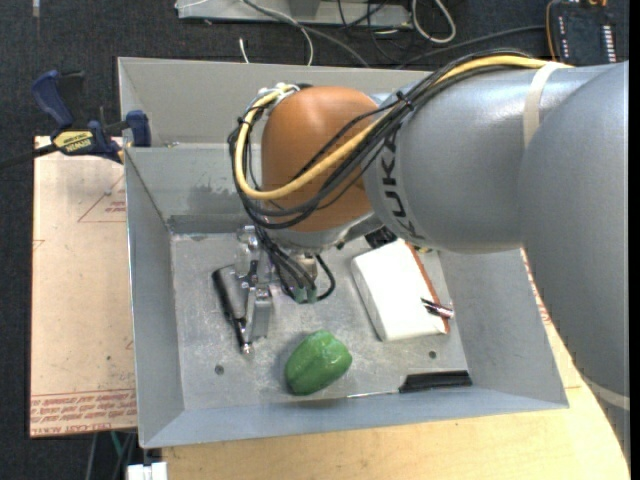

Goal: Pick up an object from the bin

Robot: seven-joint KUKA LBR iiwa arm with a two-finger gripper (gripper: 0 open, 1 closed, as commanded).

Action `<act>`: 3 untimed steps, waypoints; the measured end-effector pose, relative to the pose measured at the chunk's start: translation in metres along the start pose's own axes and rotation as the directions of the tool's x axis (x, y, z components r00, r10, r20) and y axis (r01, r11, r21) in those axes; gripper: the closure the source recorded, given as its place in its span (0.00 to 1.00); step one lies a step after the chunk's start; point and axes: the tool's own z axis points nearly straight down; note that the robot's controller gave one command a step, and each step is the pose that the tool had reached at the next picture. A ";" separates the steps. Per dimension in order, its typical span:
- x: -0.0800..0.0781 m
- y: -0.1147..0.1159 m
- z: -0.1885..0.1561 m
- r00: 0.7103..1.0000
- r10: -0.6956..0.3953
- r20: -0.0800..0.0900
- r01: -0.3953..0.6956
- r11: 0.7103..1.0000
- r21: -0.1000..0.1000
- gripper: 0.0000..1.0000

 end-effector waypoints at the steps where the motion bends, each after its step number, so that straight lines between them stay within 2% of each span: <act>1: -0.002 -0.001 -0.005 1.000 0.005 0.007 -0.005 1.000 -0.001 0.00; 2: -0.054 -0.024 0.109 0.998 0.054 0.015 -0.054 0.999 -0.005 0.00; 3: -0.055 -0.020 0.069 0.990 -0.141 0.024 0.141 0.990 -0.005 0.00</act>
Offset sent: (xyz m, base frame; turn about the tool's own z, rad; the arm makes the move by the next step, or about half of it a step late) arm 0.0494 -0.0245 -0.1127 0.0519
